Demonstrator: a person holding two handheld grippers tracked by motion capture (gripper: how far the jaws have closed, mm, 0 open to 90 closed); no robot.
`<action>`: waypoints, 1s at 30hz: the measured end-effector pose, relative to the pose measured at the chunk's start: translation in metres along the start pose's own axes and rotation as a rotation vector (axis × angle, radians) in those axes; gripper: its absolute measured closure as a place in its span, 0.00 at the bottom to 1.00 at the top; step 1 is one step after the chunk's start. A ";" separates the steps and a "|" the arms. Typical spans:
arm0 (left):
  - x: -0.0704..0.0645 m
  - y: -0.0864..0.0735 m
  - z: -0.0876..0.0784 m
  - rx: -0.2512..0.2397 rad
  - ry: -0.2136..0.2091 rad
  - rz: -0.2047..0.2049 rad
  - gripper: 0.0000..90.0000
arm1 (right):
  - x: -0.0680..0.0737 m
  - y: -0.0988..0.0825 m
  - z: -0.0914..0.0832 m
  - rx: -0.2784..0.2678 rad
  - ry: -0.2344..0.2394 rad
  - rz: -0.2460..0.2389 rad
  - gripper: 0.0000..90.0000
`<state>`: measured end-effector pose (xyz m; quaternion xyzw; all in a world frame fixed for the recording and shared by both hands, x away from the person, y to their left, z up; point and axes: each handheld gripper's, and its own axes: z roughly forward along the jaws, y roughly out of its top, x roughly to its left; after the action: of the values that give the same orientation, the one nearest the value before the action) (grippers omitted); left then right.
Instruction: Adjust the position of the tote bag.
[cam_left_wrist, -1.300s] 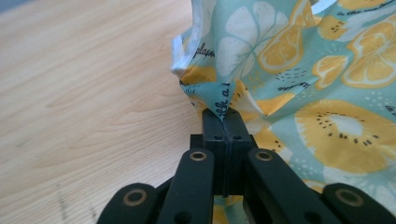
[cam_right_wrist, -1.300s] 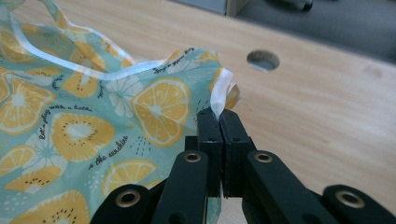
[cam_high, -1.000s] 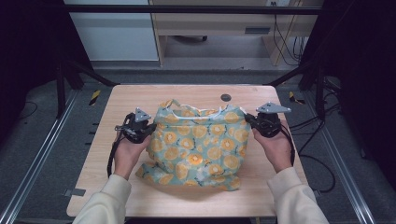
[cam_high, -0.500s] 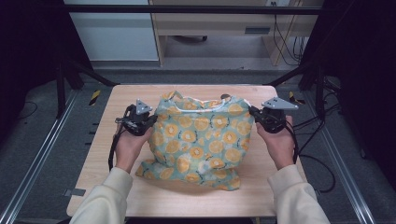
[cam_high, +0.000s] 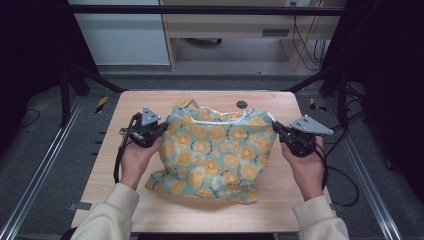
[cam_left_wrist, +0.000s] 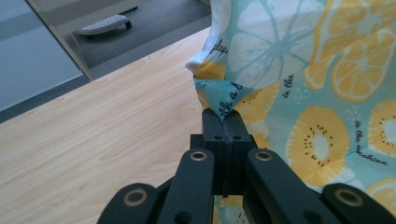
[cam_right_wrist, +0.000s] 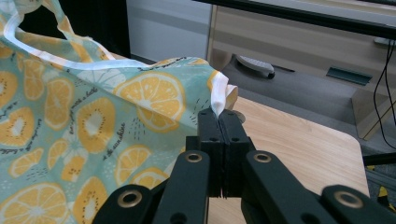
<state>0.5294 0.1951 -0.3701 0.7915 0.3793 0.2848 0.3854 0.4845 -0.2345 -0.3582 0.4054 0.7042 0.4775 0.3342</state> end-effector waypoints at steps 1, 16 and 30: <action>0.000 -0.001 -0.001 0.001 -0.002 0.006 1.00 | 0.001 -0.001 -0.002 -0.003 0.000 0.000 1.00; -0.010 -0.020 -0.019 -0.038 -0.018 0.007 1.00 | 0.016 -0.025 -0.023 -0.031 0.033 0.005 1.00; -0.021 -0.049 -0.039 -0.080 -0.057 0.002 1.00 | 0.033 -0.054 -0.040 -0.028 0.065 0.022 1.00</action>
<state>0.4701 0.2138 -0.3924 0.7837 0.3557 0.2773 0.4271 0.4218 -0.2331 -0.3985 0.3926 0.7036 0.5039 0.3114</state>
